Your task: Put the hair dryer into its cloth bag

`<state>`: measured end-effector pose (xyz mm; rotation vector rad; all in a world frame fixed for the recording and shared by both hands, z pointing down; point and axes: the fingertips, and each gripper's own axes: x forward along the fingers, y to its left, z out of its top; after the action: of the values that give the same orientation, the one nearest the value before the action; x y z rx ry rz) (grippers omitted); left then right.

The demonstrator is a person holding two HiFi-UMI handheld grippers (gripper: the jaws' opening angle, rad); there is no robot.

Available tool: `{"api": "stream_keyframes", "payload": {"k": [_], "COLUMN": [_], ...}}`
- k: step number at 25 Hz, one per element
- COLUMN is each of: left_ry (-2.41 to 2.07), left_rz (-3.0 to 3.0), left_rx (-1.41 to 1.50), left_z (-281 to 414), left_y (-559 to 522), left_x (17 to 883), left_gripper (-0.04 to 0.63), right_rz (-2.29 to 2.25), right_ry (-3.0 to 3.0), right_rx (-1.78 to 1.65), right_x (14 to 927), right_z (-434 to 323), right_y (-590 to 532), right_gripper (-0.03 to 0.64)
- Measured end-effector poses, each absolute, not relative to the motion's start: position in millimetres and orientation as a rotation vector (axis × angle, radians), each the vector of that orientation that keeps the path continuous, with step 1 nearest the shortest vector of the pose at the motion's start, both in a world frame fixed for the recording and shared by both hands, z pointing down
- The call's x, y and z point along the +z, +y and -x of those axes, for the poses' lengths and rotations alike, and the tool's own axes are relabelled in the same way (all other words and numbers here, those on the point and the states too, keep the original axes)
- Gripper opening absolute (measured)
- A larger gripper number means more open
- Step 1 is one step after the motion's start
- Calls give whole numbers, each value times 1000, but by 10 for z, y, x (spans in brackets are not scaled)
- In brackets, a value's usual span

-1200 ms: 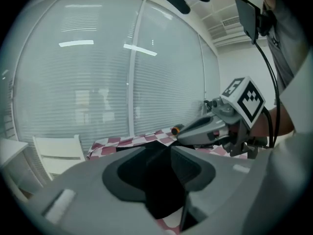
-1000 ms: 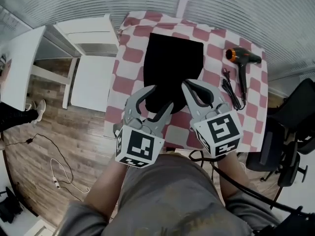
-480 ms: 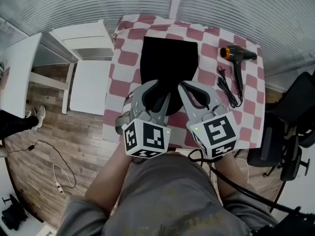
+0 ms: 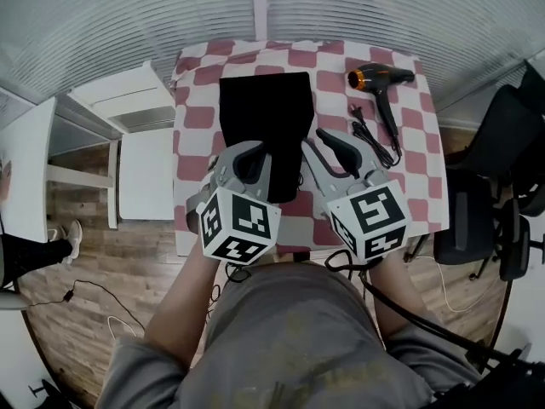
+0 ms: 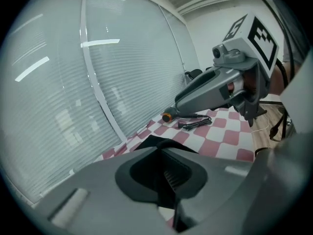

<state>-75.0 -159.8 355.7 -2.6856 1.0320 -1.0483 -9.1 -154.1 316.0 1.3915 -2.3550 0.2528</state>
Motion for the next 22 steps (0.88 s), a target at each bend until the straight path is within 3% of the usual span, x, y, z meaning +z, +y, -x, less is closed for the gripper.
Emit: {"api": "stream_keyframes", "payload": {"k": [22], "left_ry": [957], "left_rz": [2794], "left_rx": [-980], "left_z": [702], "left_y": [-1673], "left_x": [3530], "left_gripper": [15], "right_rz": [-1757], "right_ry": [-1997], "right_rx": [332], "right_x": [3396], "right_z": [-1222], "right_y": [-1506], "right_gripper": [148]}}
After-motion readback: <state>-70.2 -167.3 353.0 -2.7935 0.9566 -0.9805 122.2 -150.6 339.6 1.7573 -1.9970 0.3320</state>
